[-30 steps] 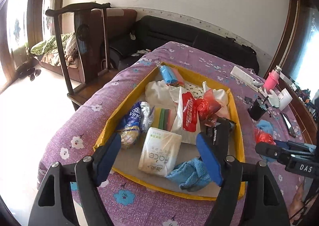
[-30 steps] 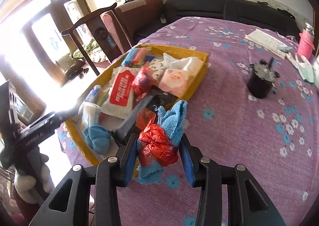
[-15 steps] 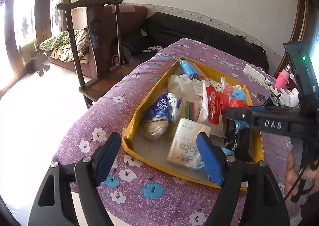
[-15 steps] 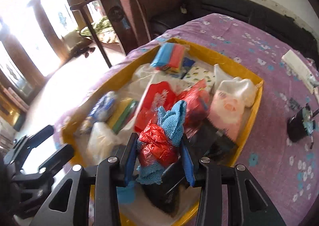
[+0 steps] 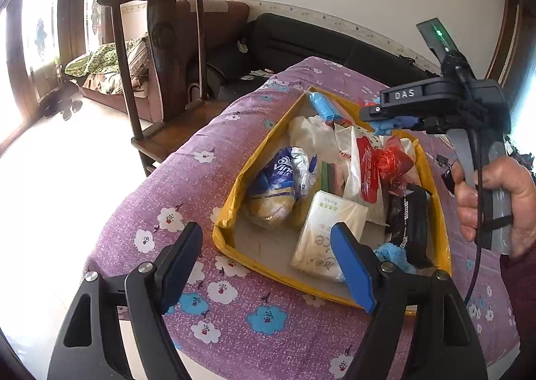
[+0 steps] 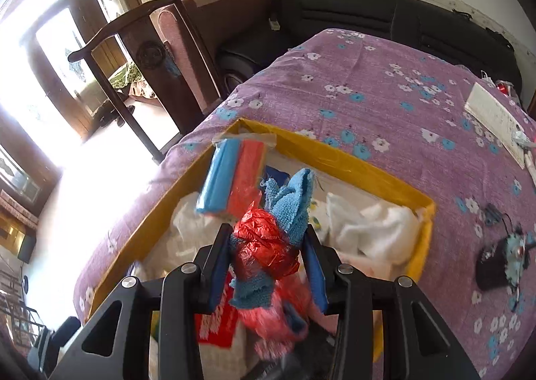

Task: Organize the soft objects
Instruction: 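Open the left tool over the tray while the right tool drops the cloth there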

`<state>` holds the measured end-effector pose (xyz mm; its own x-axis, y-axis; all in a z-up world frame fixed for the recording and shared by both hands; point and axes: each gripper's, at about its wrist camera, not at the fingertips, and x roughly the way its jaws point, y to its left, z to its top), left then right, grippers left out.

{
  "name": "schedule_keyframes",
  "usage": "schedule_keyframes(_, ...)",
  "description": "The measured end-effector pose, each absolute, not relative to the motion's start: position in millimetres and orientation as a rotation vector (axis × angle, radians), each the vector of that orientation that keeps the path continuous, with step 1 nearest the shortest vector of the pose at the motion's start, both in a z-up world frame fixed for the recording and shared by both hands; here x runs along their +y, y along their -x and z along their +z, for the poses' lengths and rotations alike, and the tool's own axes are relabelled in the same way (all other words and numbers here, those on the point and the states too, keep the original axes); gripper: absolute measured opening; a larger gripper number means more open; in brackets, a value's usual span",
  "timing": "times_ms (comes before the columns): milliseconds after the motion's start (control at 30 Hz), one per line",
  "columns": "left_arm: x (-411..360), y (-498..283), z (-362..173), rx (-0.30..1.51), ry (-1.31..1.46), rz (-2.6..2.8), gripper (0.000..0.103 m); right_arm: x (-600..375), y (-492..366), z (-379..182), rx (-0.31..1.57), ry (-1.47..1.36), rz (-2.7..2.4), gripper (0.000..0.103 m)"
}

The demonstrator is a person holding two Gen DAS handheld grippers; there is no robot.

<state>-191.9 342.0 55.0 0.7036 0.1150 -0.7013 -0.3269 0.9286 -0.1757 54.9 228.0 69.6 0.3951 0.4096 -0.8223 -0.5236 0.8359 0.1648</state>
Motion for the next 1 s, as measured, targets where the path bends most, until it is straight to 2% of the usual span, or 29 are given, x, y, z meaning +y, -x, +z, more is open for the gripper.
schedule_keyframes(267,344,191,53,0.766,0.294,0.271,0.079,250,-76,37,1.068,0.196,0.528,0.046)
schedule_keyframes(433,347,189,49,0.780,0.304,0.283,0.081,249,-72,38,1.048,0.228,0.519,0.047)
schedule_keyframes(600,344,191,51,0.777,0.300,0.279,0.081,243,-66,51,1.027,0.186,0.534,0.063)
schedule_keyframes(1000,331,205,69,0.739,0.277,0.292,0.082,203,-20,100,0.905,0.119,0.603,0.073)
